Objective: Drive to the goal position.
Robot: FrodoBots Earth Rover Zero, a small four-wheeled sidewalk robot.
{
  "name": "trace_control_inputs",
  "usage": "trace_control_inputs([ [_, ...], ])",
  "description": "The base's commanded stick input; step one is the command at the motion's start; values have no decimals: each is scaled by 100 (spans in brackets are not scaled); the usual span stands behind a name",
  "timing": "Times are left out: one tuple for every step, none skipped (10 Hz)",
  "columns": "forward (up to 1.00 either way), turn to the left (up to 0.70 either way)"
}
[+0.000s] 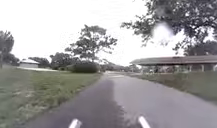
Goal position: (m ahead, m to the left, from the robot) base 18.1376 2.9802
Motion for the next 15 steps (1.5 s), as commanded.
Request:
trace_control_inputs([
  [70,0],
  [70,0],
  [70,0],
  [70,0],
  [70,0],
  [70,0],
  [70,0],
  [70,0],
  [70,0],
  [70,0],
  [70,0],
  [70,0],
  [70,0],
  [70,0],
  [70,0],
])
